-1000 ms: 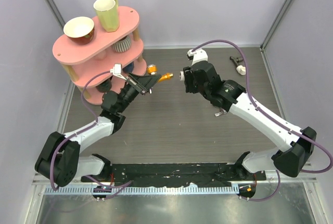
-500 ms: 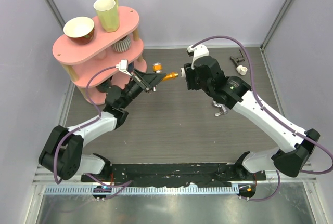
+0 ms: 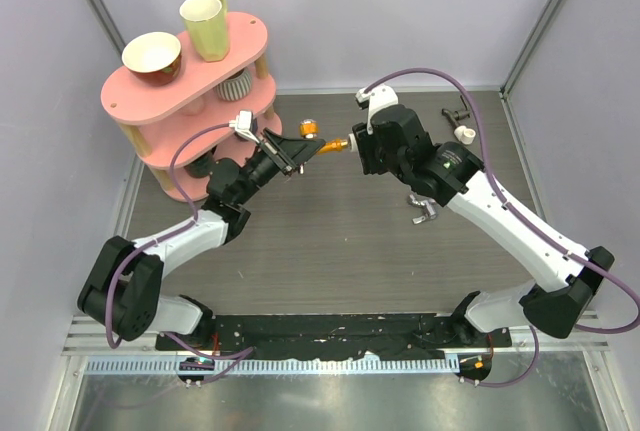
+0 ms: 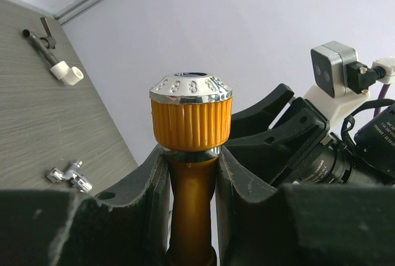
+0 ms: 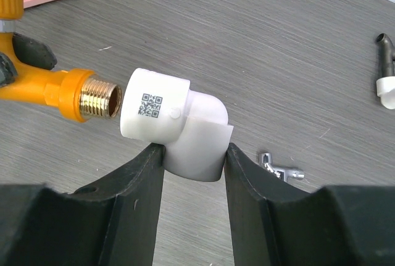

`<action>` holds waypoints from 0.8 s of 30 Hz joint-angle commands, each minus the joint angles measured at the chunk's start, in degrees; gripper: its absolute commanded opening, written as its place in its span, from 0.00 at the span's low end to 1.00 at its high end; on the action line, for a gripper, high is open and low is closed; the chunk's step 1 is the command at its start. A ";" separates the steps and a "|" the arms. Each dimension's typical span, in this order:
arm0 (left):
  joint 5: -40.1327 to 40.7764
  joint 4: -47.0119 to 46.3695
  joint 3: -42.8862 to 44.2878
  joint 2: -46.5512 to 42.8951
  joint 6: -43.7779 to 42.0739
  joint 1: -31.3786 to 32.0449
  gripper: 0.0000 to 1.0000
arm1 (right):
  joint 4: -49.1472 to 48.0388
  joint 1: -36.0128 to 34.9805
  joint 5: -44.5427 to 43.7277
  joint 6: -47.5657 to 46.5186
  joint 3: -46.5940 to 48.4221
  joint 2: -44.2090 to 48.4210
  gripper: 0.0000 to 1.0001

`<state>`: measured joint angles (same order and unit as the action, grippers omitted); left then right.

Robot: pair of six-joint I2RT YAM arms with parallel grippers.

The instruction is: Install the water faucets

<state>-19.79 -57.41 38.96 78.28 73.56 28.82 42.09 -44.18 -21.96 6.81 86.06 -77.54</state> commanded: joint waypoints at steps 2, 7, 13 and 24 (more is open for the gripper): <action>-0.86 -1.57 2.70 -0.15 0.00 0.36 0.00 | -1.13 -0.46 -1.25 -0.92 3.15 0.55 0.01; -0.51 -0.78 2.79 -0.32 -1.05 0.89 0.00 | -1.22 -0.55 -1.07 -0.39 3.32 0.37 0.01; -0.07 -0.42 2.96 -0.23 -1.05 1.33 0.00 | -1.30 -0.90 -0.63 -0.30 3.41 -0.07 0.01; 0.46 0.10 3.40 -0.67 -1.40 1.42 0.00 | -0.95 -1.69 -0.81 -0.74 3.23 -0.42 0.01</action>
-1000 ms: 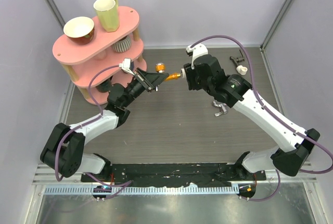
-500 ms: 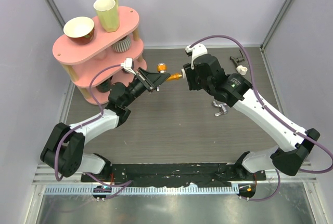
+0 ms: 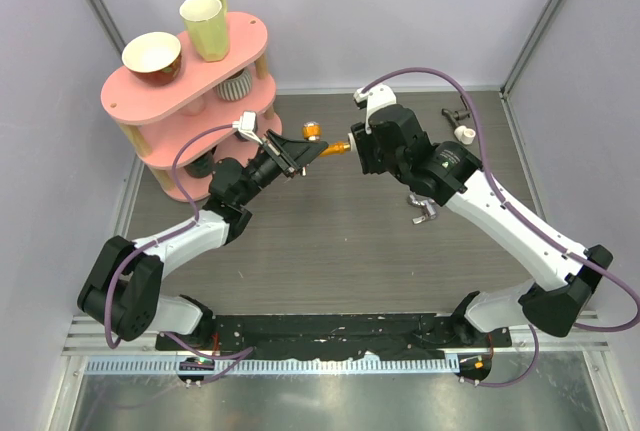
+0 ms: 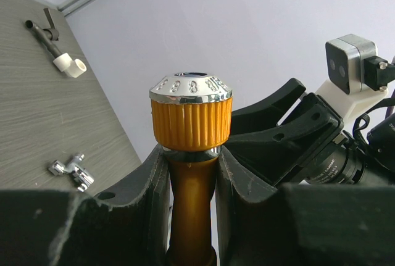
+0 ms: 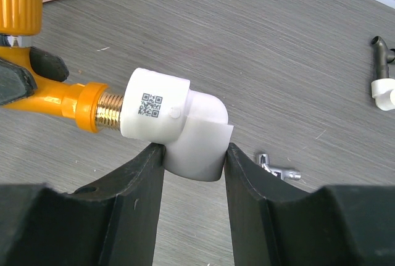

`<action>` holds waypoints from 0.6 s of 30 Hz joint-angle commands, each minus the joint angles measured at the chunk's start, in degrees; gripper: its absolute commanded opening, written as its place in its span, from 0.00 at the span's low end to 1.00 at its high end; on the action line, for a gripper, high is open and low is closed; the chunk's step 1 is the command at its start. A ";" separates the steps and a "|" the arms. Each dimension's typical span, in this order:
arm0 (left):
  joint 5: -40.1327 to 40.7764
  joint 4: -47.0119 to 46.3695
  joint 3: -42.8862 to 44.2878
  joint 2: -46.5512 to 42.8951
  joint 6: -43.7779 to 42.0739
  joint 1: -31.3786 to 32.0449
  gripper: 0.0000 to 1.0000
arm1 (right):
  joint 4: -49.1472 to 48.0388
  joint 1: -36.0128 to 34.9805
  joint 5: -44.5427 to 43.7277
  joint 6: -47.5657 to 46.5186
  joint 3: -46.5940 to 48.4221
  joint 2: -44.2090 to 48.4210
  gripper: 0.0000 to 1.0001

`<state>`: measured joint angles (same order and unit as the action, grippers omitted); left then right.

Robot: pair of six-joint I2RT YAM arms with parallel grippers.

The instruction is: Install the water faucets

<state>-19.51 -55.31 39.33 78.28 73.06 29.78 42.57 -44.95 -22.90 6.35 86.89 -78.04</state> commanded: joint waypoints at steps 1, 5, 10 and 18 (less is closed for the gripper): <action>0.26 -1.82 3.03 -0.67 -0.99 0.45 0.00 | -1.43 -1.10 0.13 -0.37 2.40 0.17 0.01; 0.00 -1.64 3.12 -0.15 -0.99 0.45 0.00 | -1.35 -1.63 0.40 -1.69 2.58 0.26 0.01; 0.08 -0.42 3.38 -0.49 -1.86 0.45 0.00 | -1.17 -2.16 -0.22 -2.48 2.58 0.35 0.01; -0.09 0.64 4.00 -0.85 -2.83 0.37 0.00 | -0.82 -2.69 -0.48 -2.31 3.11 0.34 0.01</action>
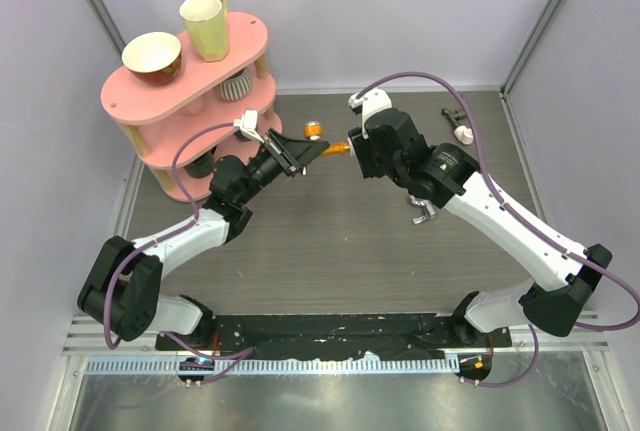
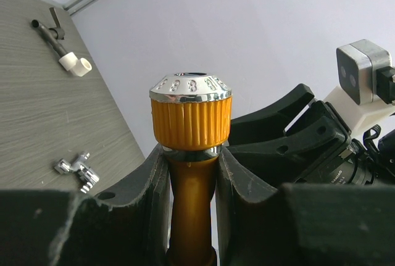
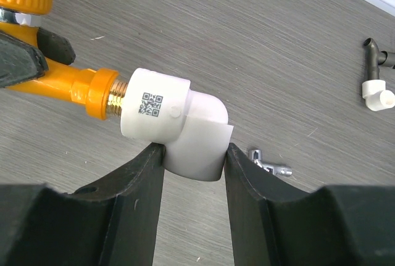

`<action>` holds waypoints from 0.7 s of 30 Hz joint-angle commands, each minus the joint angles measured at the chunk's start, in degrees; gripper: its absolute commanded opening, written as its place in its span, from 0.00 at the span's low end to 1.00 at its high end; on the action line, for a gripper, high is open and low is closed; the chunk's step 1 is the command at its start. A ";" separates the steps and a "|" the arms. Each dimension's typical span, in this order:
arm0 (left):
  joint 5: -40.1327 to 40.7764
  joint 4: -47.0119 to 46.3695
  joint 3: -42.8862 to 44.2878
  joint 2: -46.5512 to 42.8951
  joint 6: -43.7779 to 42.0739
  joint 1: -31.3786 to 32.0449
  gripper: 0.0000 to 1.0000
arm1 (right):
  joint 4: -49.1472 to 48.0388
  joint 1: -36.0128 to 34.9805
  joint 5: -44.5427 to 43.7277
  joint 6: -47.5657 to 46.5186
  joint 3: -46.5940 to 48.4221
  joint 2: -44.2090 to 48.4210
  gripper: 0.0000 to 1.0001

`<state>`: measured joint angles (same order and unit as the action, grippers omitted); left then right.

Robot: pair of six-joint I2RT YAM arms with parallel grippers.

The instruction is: Install the water faucets

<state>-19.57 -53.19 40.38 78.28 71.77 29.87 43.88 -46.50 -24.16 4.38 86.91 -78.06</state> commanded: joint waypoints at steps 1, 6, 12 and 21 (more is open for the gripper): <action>-0.20 -1.57 3.04 -0.76 -1.54 0.28 0.00 | -2.22 -1.22 0.70 -0.08 3.17 0.28 0.01; -0.64 -1.83 2.86 -0.41 -1.54 0.37 0.00 | -2.22 -1.31 0.96 1.15 3.26 0.10 0.01; 0.41 -5.07 1.20 -0.59 -1.28 1.07 0.00 | -3.01 -1.31 0.69 3.87 2.74 0.28 0.01; 0.33 -10.27 -0.92 0.29 -0.31 1.33 0.00 | -2.92 -1.31 0.52 5.73 2.56 0.54 0.01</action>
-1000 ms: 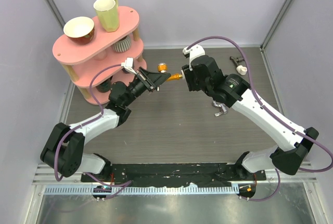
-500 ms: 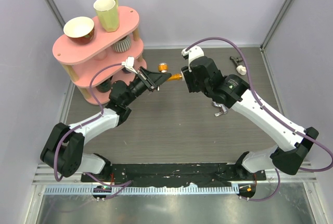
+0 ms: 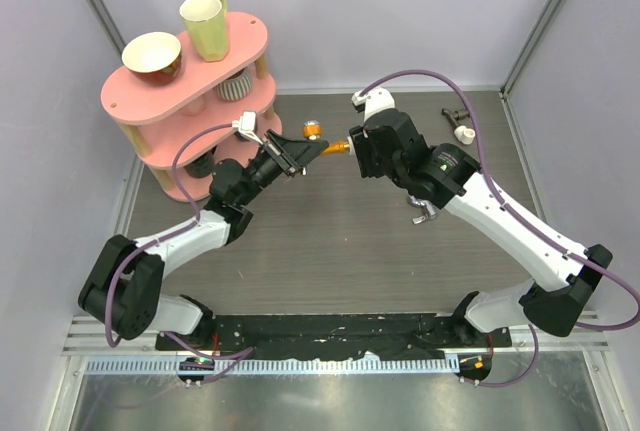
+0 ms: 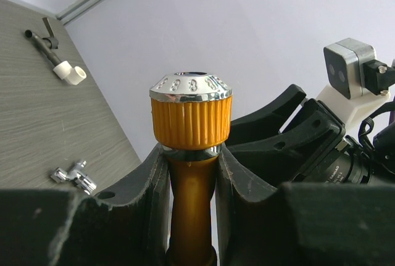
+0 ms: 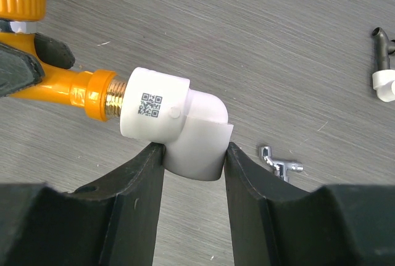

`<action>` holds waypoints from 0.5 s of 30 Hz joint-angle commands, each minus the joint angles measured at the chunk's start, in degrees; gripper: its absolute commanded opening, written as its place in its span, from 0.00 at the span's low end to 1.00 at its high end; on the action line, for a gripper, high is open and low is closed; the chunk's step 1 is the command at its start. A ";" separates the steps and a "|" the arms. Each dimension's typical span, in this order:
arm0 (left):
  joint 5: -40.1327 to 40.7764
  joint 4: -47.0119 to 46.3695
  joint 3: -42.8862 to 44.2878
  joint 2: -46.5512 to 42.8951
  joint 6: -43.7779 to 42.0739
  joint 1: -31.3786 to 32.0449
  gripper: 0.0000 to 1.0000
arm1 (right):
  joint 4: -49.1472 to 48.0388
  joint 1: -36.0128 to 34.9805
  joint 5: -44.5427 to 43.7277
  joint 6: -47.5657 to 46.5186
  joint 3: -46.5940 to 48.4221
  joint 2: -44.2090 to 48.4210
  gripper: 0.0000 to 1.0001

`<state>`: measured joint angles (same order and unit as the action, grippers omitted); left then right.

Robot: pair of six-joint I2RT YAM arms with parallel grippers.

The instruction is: Install the water faucets

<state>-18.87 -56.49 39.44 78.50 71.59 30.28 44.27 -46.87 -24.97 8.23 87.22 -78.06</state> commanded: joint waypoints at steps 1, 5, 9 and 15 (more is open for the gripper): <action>-0.55 -7.05 0.11 0.34 -0.31 0.83 0.00 | -3.31 -0.94 1.59 1.27 2.17 0.63 0.01; -1.87 -7.76 0.29 0.78 -0.75 0.83 0.00 | -3.31 -0.94 1.16 0.65 1.73 1.68 0.01; -3.18 -7.41 0.72 1.48 -1.63 0.74 0.01 | -2.88 -0.85 0.89 0.21 1.90 2.30 0.01; -5.38 -6.79 1.43 1.83 -3.04 0.74 0.00 | -2.08 -0.94 0.71 0.12 1.81 2.48 0.01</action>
<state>-20.80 -59.31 39.18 80.12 70.74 30.30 45.71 -46.94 -25.19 8.12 87.22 -77.76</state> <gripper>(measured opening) 0.316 0.458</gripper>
